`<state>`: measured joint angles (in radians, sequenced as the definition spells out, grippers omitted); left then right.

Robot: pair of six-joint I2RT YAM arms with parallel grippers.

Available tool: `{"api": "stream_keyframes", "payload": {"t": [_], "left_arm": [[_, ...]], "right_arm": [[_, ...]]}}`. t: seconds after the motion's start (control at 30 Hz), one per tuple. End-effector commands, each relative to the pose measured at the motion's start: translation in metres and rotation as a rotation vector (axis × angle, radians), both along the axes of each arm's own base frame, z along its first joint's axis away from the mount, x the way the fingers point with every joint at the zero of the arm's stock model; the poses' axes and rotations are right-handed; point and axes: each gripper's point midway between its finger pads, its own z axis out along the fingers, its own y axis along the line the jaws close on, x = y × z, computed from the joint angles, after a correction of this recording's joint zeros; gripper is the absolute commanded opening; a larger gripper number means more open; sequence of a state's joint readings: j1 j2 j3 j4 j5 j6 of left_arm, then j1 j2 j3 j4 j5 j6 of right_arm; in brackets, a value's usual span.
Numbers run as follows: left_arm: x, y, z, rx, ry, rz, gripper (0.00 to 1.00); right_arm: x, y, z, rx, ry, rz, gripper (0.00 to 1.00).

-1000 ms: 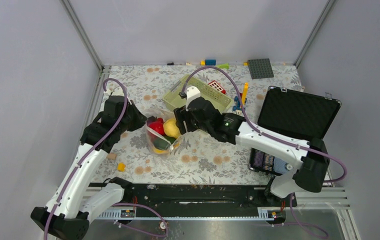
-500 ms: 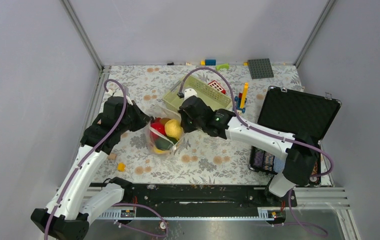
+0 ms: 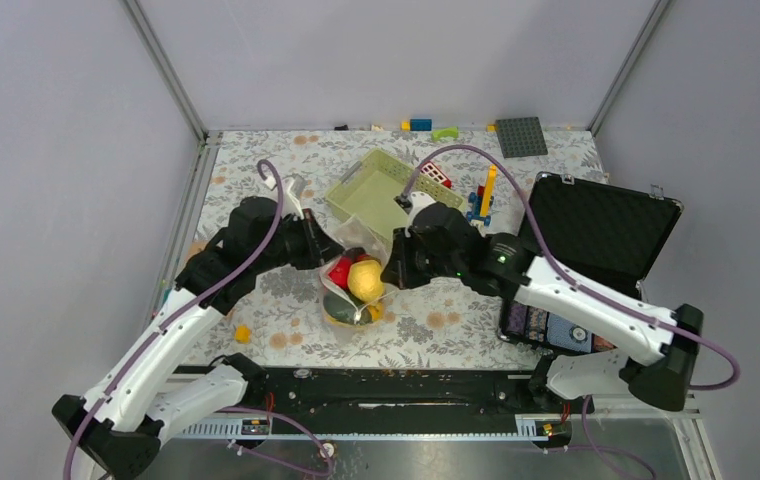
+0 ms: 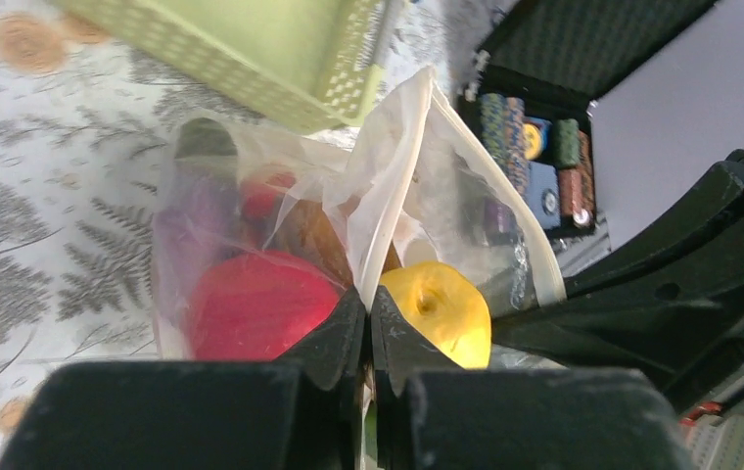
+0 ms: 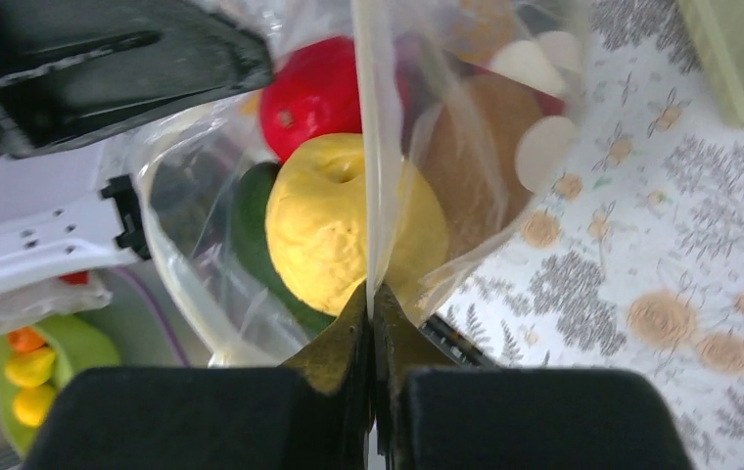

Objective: Place the food in the zip-top bag and seal the zipper
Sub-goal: Adjust the zipper food storage bag at the center of the board.

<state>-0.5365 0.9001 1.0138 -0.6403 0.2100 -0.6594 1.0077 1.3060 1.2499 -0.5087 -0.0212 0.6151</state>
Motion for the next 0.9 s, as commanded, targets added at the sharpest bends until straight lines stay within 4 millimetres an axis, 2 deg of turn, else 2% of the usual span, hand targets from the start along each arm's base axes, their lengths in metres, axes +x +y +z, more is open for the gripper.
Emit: {"api": "stream_keyframes", "payload": {"t": [0.0,0.07,0.17,0.23,0.3,0.33,0.37,0.53,0.6,0.77,0.87], "left_arm": [[-0.009,-0.048,0.042,-0.146,-0.120,-0.189,0.03],[-0.012,-0.060,0.041,-0.146,-0.116,-0.228,0.07],[-0.017,-0.073,0.037,-0.138,-0.111,-0.275,0.23],[-0.020,-0.075,0.034,-0.125,-0.119,-0.281,0.43],[-0.023,-0.071,0.032,-0.112,-0.143,-0.266,0.71],[-0.024,-0.066,0.032,-0.108,-0.157,-0.252,0.89],[-0.025,-0.059,0.031,-0.096,-0.168,-0.224,0.98],[-0.025,0.001,0.019,0.028,-0.189,0.018,0.99],[-0.036,0.021,0.015,0.047,-0.184,0.059,0.99],[-0.083,0.021,0.014,-0.046,-0.208,-0.112,0.99],[-0.093,0.016,0.007,-0.061,-0.184,-0.157,0.99]], "right_arm": [[-0.034,-0.008,0.019,0.089,0.105,0.000,0.00],[-0.036,-0.017,0.013,0.073,0.125,-0.044,0.00],[-0.030,-0.032,0.003,0.051,0.125,-0.140,0.00],[-0.022,-0.040,0.000,0.050,0.110,-0.208,0.00],[-0.012,-0.045,0.001,0.070,0.084,-0.282,0.00],[-0.008,-0.046,0.003,0.092,0.070,-0.314,0.00],[-0.004,-0.047,0.003,0.112,0.067,-0.345,0.00],[0.016,-0.041,0.012,0.259,0.044,-0.471,0.00],[0.024,-0.042,0.016,0.290,0.027,-0.515,0.00],[0.037,-0.048,0.027,0.304,-0.025,-0.585,0.00],[0.040,-0.049,0.022,0.306,-0.019,-0.614,0.00]]}}
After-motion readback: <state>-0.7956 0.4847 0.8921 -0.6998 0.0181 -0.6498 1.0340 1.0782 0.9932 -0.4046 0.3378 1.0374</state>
